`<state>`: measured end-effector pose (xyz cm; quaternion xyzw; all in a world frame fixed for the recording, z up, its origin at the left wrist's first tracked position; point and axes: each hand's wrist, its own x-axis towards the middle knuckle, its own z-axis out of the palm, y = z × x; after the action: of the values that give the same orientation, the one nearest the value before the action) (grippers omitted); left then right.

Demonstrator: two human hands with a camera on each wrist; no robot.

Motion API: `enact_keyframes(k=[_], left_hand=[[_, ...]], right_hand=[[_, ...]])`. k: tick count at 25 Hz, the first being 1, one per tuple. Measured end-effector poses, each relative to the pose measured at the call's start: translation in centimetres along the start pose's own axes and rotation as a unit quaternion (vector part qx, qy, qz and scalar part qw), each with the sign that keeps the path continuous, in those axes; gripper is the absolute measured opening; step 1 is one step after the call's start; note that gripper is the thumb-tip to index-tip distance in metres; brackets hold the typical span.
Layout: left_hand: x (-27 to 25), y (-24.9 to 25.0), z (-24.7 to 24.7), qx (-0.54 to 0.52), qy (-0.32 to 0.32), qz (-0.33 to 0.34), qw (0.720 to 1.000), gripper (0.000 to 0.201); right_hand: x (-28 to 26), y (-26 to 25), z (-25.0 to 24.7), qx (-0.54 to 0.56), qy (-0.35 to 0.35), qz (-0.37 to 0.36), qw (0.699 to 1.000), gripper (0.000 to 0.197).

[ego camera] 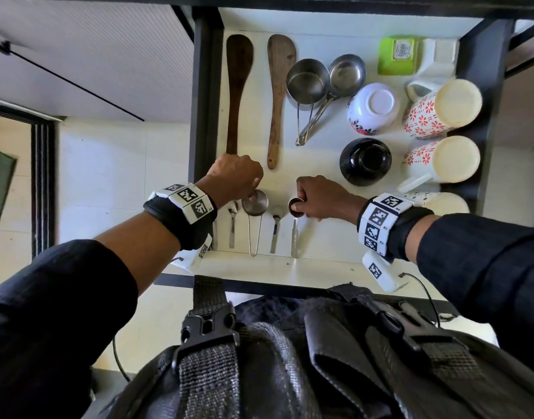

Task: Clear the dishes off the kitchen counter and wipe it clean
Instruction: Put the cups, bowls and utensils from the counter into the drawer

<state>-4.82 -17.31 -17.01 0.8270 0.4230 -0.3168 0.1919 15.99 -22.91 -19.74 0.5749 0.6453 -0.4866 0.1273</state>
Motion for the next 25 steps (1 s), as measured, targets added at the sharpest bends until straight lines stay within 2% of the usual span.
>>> enact_keyframes(k=[8, 11, 13, 15, 20, 25], left_hand=[[-1.3, -0.8, -1.1, -0.044, -0.014, -0.025, 0.999, 0.025], [-2.1, -1.1, -1.9, -0.044, -0.003, -0.04, 0.998, 0.016], [-2.9, -1.6, -3.1, -0.039, 0.001, -0.047, 0.998, 0.022], [-3.5, -2.1, -5.0, -0.047, 0.015, -0.046, 0.998, 0.032], [-4.5, -3.6, -10.7, -0.106, 0.126, -0.076, 0.984, 0.03], [-4.7, -6.3, -17.5, -0.2, 0.28, -0.096, 0.934, 0.017]], right_hand=[[-0.4, -0.6, -1.1, -0.129, 0.025, -0.016, 0.991, 0.024], [-0.6, -1.0, -1.6, -0.184, 0.062, -0.001, 0.981, 0.039], [-1.1, -1.7, -2.7, -0.2, 0.087, 0.006, 0.976, 0.04], [-1.9, -3.1, -4.8, -0.166, 0.125, -0.001, 0.978, 0.031], [-3.8, -7.8, -11.1, -0.057, 0.255, -0.057, 0.964, 0.025], [-4.6, -10.3, -19.8, 0.017, 0.404, -0.087, 0.91, 0.019]])
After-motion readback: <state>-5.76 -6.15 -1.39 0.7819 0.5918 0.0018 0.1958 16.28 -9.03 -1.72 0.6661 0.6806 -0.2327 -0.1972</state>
